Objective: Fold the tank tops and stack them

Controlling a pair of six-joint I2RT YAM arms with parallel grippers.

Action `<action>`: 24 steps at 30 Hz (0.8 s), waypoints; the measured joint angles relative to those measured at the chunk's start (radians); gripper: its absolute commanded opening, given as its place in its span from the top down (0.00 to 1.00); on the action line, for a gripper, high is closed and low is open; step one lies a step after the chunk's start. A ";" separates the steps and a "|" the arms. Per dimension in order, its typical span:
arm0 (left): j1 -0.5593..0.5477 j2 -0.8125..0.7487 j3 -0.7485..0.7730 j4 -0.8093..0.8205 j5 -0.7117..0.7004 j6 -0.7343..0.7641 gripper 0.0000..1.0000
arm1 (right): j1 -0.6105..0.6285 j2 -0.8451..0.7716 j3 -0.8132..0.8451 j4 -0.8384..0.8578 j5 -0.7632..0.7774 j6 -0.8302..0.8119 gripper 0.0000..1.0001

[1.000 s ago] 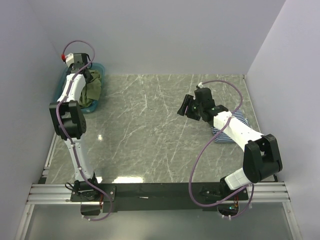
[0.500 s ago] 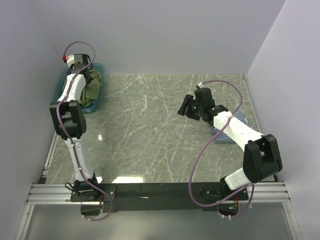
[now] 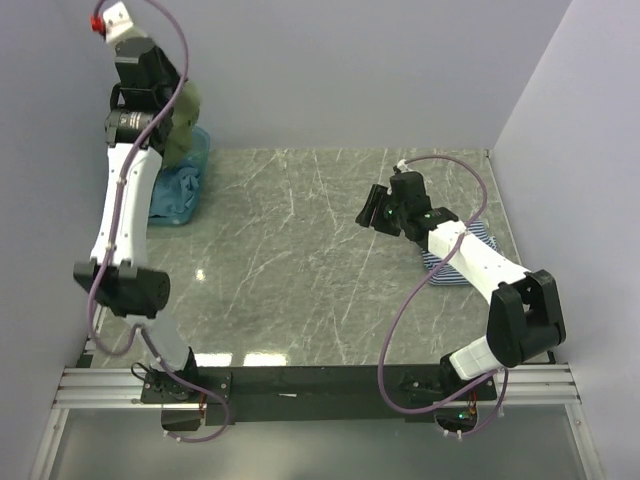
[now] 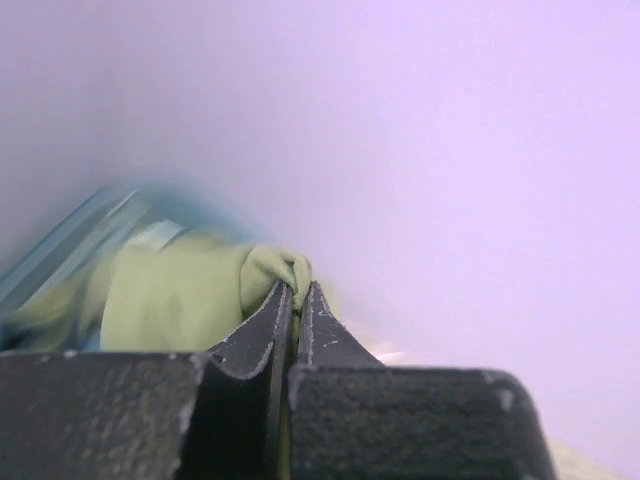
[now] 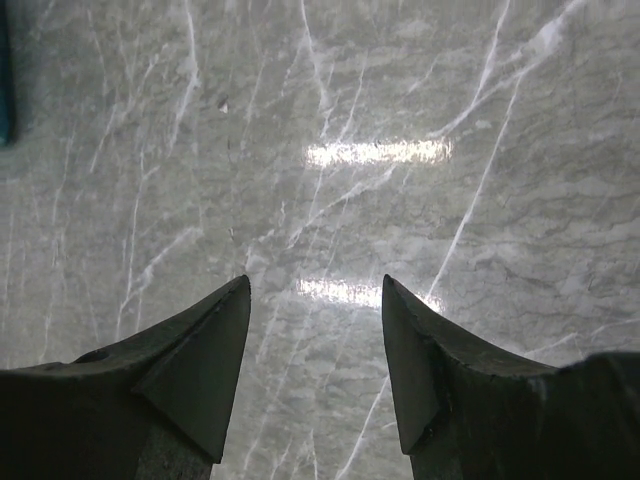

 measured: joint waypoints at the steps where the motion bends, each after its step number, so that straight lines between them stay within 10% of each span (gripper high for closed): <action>1: -0.039 -0.038 0.017 0.027 0.006 0.011 1.00 | 0.000 -0.003 0.003 0.000 0.005 -0.003 0.38; 7: -0.309 -0.190 0.079 0.167 0.034 0.055 1.00 | 0.000 -0.074 0.008 -0.012 0.064 -0.010 0.38; 15: -0.423 -0.322 -0.373 0.308 0.159 -0.051 1.00 | 0.000 -0.263 -0.064 0.003 0.163 0.010 0.38; 24: -0.499 -0.196 -1.083 0.354 0.451 -0.254 0.53 | 0.000 -0.248 -0.233 0.012 0.167 0.025 0.36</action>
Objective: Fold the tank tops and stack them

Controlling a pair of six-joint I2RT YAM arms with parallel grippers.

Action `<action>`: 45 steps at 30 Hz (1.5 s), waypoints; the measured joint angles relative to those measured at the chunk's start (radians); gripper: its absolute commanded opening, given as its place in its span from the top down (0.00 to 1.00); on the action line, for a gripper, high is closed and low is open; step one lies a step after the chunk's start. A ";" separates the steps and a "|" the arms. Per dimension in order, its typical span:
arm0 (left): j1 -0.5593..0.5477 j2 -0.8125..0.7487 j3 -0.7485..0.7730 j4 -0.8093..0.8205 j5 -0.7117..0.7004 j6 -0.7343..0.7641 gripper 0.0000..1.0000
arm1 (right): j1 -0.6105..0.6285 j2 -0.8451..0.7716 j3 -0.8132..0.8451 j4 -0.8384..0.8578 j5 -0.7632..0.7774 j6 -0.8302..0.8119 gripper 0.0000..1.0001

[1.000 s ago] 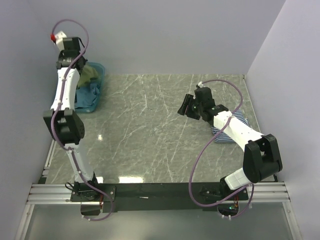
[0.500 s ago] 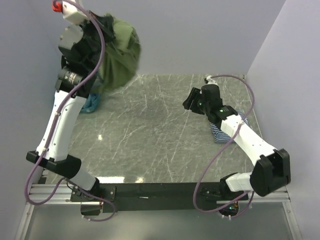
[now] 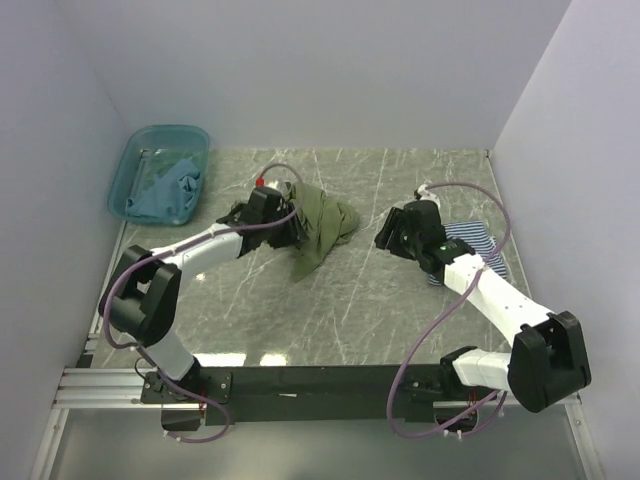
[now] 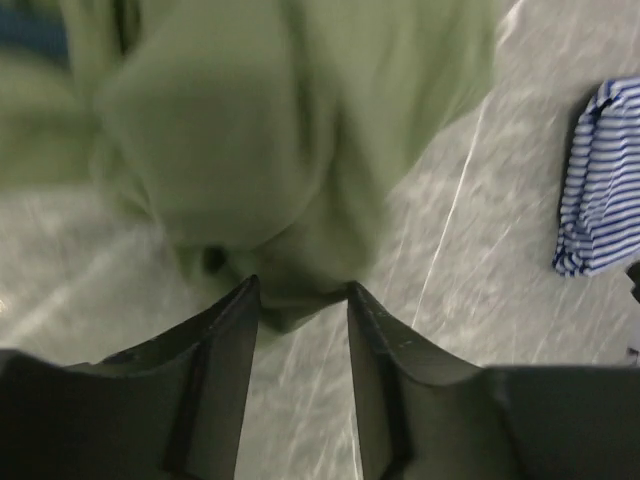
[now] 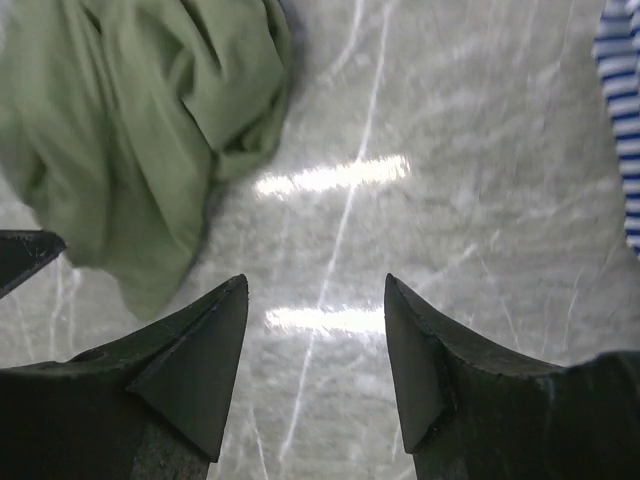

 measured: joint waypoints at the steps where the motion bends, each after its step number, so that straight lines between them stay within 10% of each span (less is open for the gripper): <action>1: -0.002 0.000 -0.038 0.001 0.020 -0.019 0.53 | 0.000 0.000 -0.016 -0.001 -0.004 0.004 0.36; 30: -0.117 -0.028 -0.060 -0.096 -0.163 0.005 0.41 | 0.199 0.555 0.106 0.394 -0.145 0.189 0.41; 36: -0.123 0.054 0.016 -0.124 -0.281 0.032 0.54 | 0.209 0.632 0.132 0.462 -0.138 0.229 0.77; 39: -0.122 0.109 0.064 -0.121 -0.306 0.047 0.80 | 0.209 0.632 0.132 0.471 -0.121 0.243 0.99; 41: -0.122 0.148 0.106 -0.124 -0.313 0.053 0.99 | 0.209 0.630 0.130 0.469 -0.103 0.247 1.00; 45: -0.123 0.165 0.164 -0.168 -0.327 0.069 1.00 | 0.204 0.552 0.100 0.412 -0.054 0.237 1.00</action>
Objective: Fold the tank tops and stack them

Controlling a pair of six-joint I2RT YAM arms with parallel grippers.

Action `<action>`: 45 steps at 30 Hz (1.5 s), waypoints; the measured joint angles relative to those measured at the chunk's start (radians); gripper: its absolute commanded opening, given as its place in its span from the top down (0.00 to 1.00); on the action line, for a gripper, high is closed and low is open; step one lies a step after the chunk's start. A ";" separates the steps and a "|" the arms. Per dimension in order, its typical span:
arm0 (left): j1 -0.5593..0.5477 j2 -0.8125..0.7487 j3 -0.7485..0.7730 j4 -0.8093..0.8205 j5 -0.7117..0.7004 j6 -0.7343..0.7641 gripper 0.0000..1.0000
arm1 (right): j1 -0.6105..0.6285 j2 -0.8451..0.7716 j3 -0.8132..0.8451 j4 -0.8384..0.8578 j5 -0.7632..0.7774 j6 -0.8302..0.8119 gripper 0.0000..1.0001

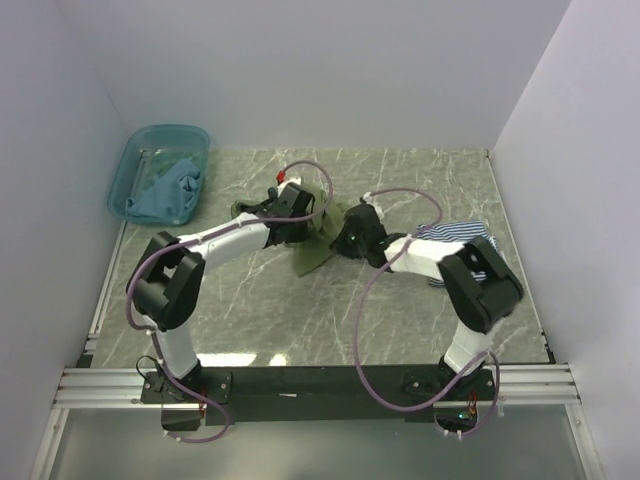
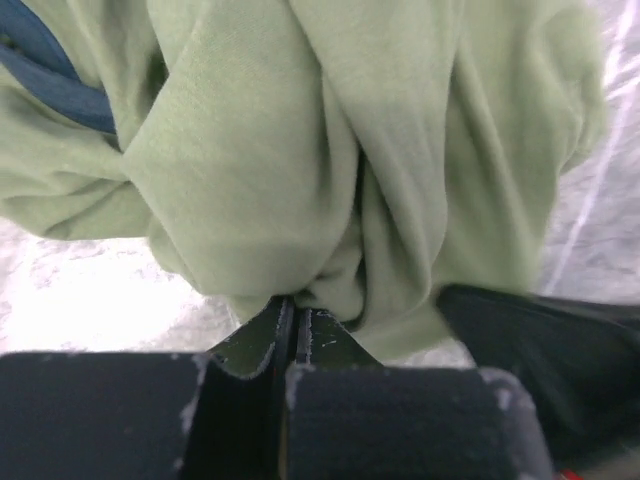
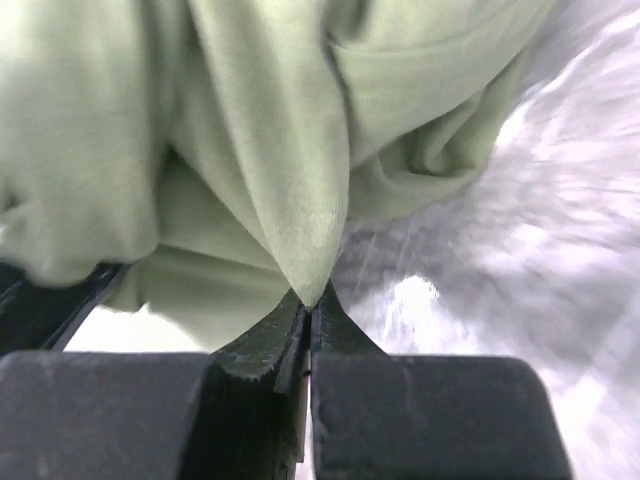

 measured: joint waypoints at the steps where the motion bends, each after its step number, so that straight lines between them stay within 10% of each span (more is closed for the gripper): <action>1: 0.000 -0.011 0.013 -0.015 -0.002 0.000 0.99 | -0.005 -0.042 -0.007 -0.029 0.014 -0.007 1.00; 11: 0.041 -0.388 0.141 -0.185 -0.010 0.009 1.00 | -0.192 -0.595 0.046 -0.275 0.071 -0.135 1.00; 29: 0.045 -0.880 0.222 -0.024 -0.093 0.024 0.99 | -0.189 -0.822 0.547 -0.458 0.046 -0.358 1.00; 37: 0.275 -0.530 0.417 0.196 0.060 0.006 0.99 | -0.260 -0.451 0.861 -0.397 -0.087 -0.406 1.00; 45: 0.412 0.076 0.982 0.146 0.372 -0.004 0.99 | -0.311 0.061 1.349 -0.482 -0.217 -0.410 1.00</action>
